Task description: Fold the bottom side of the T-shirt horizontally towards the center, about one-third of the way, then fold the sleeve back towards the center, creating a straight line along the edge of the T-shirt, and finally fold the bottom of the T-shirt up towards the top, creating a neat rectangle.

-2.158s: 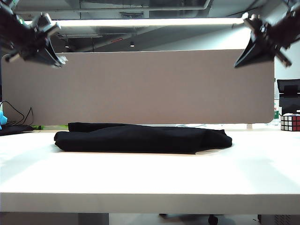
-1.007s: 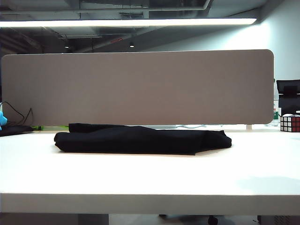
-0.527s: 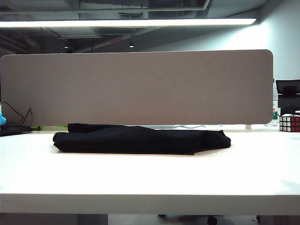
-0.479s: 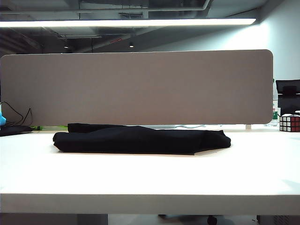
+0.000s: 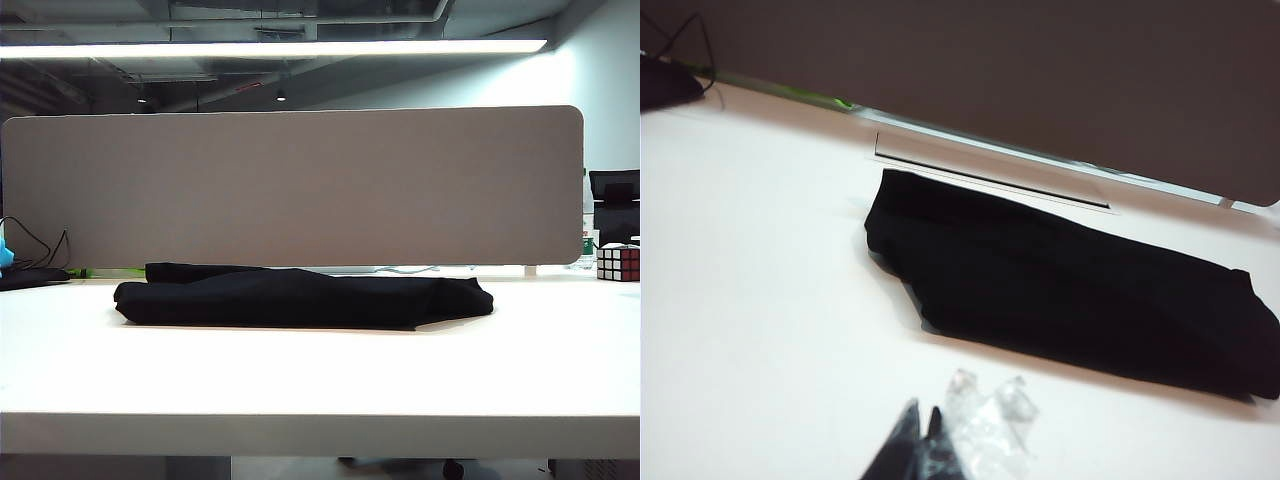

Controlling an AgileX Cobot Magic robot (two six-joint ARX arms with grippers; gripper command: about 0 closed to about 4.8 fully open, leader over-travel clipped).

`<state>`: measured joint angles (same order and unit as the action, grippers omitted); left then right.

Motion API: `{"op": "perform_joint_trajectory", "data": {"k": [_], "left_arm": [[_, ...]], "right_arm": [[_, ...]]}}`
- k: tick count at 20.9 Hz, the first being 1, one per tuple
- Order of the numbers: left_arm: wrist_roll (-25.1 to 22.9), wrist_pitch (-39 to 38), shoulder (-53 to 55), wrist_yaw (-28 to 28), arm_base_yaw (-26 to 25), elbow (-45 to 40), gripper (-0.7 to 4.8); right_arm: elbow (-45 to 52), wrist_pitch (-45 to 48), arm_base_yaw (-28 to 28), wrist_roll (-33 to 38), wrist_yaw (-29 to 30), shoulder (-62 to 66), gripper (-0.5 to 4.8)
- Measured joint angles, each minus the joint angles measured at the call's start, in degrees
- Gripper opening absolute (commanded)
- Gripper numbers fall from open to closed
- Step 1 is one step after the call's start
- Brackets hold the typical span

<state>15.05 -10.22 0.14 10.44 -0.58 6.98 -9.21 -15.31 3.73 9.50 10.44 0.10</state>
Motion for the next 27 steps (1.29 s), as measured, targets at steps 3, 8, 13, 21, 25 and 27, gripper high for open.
{"op": "perform_joint_trajectory", "data": {"k": [3,8,13,21,25,27], "left_arm": [[0.0,6.3,0.0,-0.2,0.0,-3.8,-0.06],[-0.2,11.3,0.0,-0.7,0.0,-6.8,-0.06],[-3.1,11.8,0.0,-2.2,0.0,-6.7,-0.06],[-9.0,13.9,0.0,-6.6,0.0,-6.7,-0.06],[-9.0,15.3,0.0,-6.8,0.0,-6.7,-0.06],[-8.9,15.5,0.0,-6.8,0.0,-6.7,-0.06]], "right_arm": [[5.2,2.8,0.0,-0.2,0.0,0.0,-0.02],[8.8,6.6,0.0,-0.6,-0.1,0.0,-0.02],[8.8,8.4,0.0,-2.6,-3.1,0.0,-0.02],[8.8,13.2,0.0,-3.8,-7.0,0.0,-0.02],[8.8,14.5,0.0,-3.9,-7.0,0.0,-0.02],[8.8,14.9,0.0,-3.9,-6.9,0.0,-0.02]]}}
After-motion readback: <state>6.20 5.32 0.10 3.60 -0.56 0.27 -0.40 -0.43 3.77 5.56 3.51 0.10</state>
